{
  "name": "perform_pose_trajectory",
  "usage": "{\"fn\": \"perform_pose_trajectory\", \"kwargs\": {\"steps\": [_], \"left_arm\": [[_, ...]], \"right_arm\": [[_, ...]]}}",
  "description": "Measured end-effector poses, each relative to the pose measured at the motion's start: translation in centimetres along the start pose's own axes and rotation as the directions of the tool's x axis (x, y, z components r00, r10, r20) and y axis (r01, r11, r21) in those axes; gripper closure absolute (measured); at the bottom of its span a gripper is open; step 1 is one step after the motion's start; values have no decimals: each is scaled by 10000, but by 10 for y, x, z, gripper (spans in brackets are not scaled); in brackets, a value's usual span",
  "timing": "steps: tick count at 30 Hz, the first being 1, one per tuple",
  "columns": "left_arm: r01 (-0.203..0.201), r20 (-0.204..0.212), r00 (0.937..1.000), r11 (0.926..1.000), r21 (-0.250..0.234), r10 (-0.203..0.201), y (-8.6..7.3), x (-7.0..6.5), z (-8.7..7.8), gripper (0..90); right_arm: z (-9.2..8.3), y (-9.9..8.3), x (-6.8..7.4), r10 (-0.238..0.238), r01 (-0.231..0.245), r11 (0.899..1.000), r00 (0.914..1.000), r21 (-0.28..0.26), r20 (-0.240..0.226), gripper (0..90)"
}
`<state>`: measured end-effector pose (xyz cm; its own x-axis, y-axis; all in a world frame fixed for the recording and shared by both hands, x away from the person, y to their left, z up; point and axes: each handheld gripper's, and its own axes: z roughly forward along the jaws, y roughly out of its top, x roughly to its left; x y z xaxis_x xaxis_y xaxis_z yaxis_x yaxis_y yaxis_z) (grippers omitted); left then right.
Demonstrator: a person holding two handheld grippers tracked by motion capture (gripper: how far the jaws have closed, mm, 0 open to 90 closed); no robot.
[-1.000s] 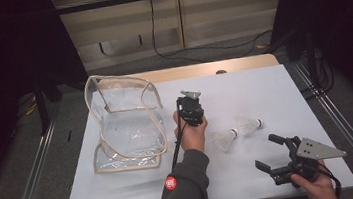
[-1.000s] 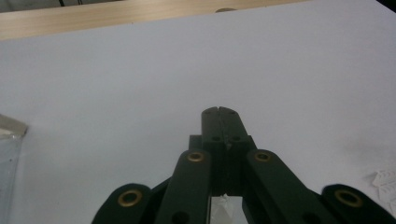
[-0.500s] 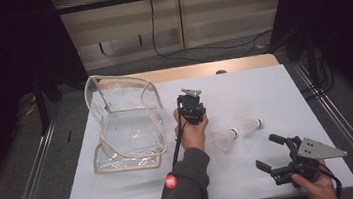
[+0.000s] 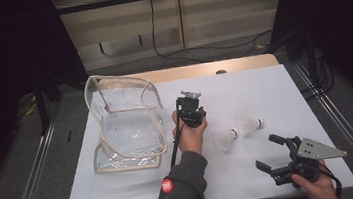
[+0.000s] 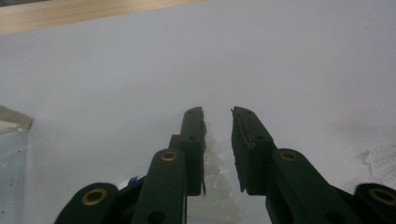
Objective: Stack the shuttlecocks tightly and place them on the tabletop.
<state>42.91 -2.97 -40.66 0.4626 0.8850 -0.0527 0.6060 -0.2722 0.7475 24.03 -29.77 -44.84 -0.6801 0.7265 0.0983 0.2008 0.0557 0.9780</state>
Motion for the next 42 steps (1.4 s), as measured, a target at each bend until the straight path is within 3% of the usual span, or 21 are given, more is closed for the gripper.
{"fn": "perform_pose_trajectory", "kwargs": {"steps": [4, 14, 23, 36, 42], "left_arm": [[215, -84, 9997, 9998, -7, -215, -3, 3, 3, 787], [302, -8, 9995, 9995, -87, -302, 0, 2, 6, 899], [435, -36, 9990, 9991, 1, -435, 4, 1, 11, 900], [859, -41, 9963, 9960, -263, -861, 6, 1, 11, 900], [832, 6, 9965, 9962, -272, -832, 6, 0, 11, 900]], "right_arm": [[0, 0, 0, -22, 22, 10000, 10000, 13, -10, 13], [1, 0, 0, 8, -8, 10000, 10000, 17, -17, 13], [0, 0, 0, 5, -5, 10000, 10000, 4, -13, 13], [0, 0, 0, 8, -8, 10000, 10000, 14, -23, 13], [0, 0, 0, -15, 15, 10000, 10000, 3, -6, 13]]}}
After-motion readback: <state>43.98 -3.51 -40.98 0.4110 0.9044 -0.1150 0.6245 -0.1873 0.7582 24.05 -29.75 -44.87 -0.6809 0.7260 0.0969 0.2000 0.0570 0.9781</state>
